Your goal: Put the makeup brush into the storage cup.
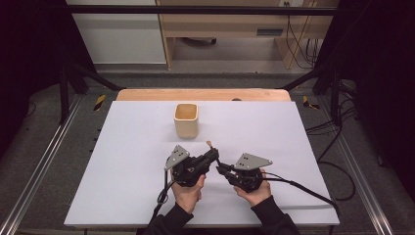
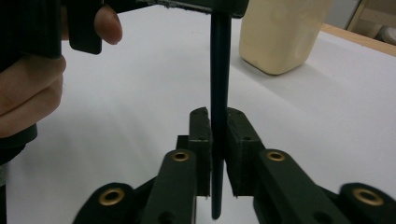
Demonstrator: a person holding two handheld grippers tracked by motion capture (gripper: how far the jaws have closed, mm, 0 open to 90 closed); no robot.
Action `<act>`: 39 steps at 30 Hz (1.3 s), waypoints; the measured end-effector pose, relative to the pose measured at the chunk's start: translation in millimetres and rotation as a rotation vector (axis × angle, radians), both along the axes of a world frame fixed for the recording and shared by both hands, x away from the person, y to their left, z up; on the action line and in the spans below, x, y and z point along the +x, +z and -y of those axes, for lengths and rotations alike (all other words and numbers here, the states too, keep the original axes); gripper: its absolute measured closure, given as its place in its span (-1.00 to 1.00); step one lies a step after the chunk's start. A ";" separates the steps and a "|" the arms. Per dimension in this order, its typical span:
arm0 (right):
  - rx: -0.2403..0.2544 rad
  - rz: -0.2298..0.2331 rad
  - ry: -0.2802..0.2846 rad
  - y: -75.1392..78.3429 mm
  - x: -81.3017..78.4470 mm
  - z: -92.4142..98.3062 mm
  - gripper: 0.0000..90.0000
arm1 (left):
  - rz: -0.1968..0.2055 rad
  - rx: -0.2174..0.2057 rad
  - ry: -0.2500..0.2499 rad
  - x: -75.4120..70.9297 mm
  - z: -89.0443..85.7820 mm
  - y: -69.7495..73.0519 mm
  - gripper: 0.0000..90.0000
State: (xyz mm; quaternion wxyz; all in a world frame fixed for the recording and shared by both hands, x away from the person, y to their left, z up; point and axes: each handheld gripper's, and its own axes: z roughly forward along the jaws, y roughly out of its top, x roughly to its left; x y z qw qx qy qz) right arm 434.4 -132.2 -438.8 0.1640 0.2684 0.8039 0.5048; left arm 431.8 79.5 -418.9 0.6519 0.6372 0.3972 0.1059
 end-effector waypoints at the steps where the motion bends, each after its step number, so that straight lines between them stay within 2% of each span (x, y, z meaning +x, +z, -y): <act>1: 0.001 0.001 -0.002 0.5 -0.1 0.4 0.71 | 0.000 0.003 -0.002 0.6 -0.9 0.9 0.85; 5: 0.011 0.007 -0.015 3.5 -0.4 2.3 0.50 | 0.010 0.027 0.003 2.9 -4.8 4.6 0.85; 6: 0.011 0.007 -0.015 3.5 -0.4 2.3 0.50 | 0.010 0.027 0.003 2.9 -4.8 4.6 0.85; 9: 0.014 0.018 -0.037 7.5 -0.6 5.2 0.28 | 0.019 0.047 0.009 4.8 -10.1 7.9 0.85; 12: 0.017 0.025 -0.056 10.0 -0.9 7.2 0.21 | 0.021 0.060 0.010 6.0 -13.2 8.9 0.85; 18: 0.031 0.031 -0.121 17.2 -0.5 15.0 -0.11 | 0.021 0.097 0.010 10.4 -25.7 13.6 0.85; 23: 0.031 0.016 -0.179 17.8 1.6 23.9 -0.26 | 0.026 0.138 0.002 13.0 -35.2 18.0 0.85; 28: 0.025 -0.005 -0.233 18.4 3.2 36.2 -0.36 | 0.025 0.160 0.006 15.5 -45.7 21.8 0.85; 30: 0.013 0.000 -0.253 18.7 3.6 40.7 -0.41 | 0.025 0.168 0.008 16.3 -48.9 23.2 0.85; 39: 0.004 -0.040 -0.322 16.7 3.9 59.4 -0.58 | 0.023 0.189 0.010 20.5 -61.5 29.7 0.85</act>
